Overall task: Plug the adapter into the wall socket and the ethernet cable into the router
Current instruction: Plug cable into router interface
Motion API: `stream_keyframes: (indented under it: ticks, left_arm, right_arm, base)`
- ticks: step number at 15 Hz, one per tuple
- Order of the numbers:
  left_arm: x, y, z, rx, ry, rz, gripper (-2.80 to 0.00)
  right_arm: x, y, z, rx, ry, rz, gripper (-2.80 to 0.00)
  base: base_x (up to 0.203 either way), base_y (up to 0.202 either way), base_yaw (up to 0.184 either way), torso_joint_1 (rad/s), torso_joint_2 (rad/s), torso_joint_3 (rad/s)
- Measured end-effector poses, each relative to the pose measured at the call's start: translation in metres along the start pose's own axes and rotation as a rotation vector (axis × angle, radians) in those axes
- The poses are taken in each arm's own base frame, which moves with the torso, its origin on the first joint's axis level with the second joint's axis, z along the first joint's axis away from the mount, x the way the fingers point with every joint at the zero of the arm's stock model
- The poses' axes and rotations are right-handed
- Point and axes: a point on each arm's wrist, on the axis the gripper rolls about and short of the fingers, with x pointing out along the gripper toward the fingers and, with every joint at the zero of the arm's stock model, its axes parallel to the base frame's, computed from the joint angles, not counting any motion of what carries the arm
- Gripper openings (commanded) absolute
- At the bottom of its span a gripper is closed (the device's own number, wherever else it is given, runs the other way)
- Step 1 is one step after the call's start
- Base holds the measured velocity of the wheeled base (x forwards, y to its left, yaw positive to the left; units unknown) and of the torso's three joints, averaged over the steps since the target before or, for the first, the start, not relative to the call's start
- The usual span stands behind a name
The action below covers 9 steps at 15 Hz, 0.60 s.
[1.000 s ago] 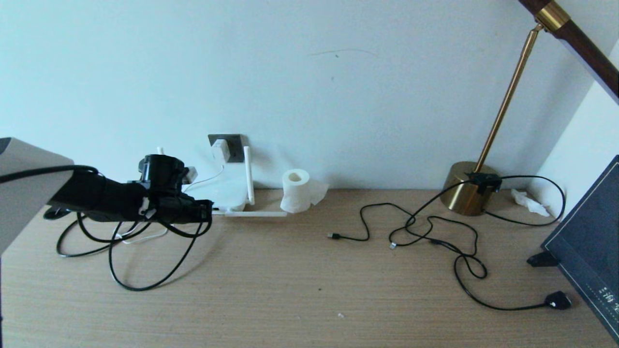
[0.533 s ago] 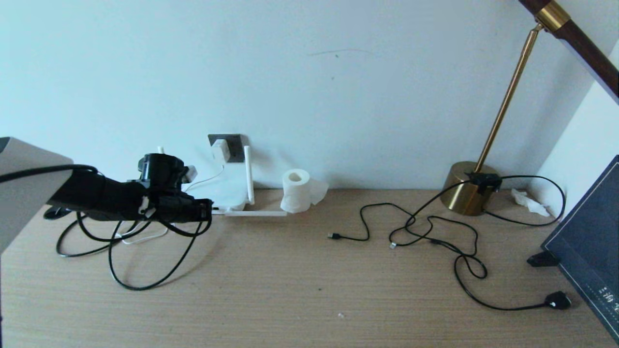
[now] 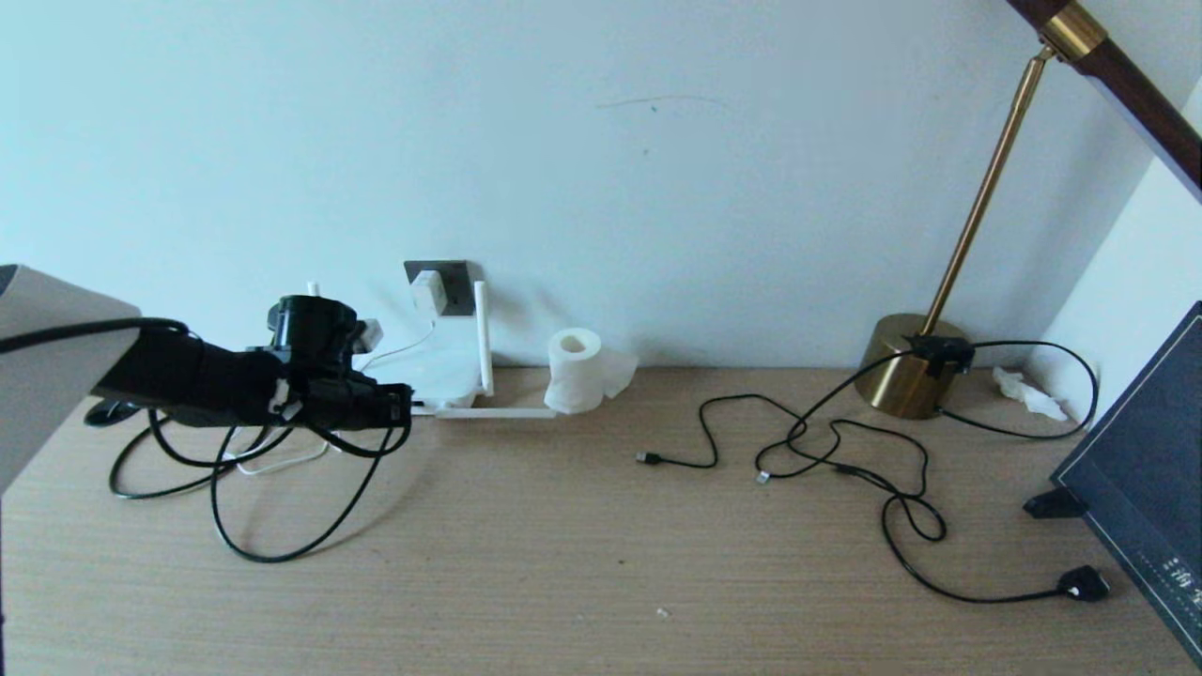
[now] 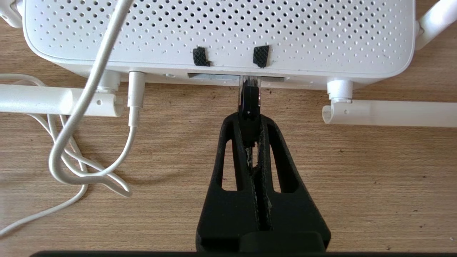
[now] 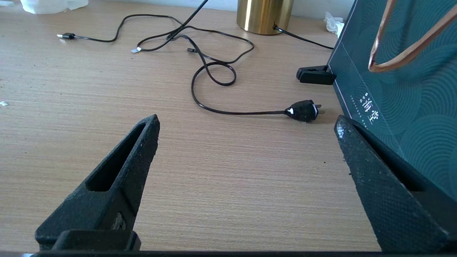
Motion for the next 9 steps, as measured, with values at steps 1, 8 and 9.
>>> stream_keyframes:
  ticks: [1, 8, 9]
  left_arm:
    - [-0.0005, -0.0002, 0.001, 0.0, 0.006, -0.001, -2.8]
    - [-0.0014, -0.0015, 0.0047, 0.001, 0.003, -0.003, -2.8]
    - [-0.0014, -0.0015, 0.0048, 0.001, 0.003, -0.003, -2.8]
  right_arm:
    - [0.0, 0.0, 0.0, 0.0, 0.0, 0.0, 0.0]
    - [0.0, 0.0, 0.0, 0.0, 0.0, 0.0, 0.0]
    - [0.0, 0.0, 0.0001, 0.0, -0.001, 0.0, 0.0]
  base:
    - [0.0, 0.0, 0.0, 0.0, 0.0, 0.0]
    - [0.0, 0.0, 0.0, 0.0, 0.0, 0.0]
    - [0.0, 0.0, 0.0, 0.0, 0.0, 0.0]
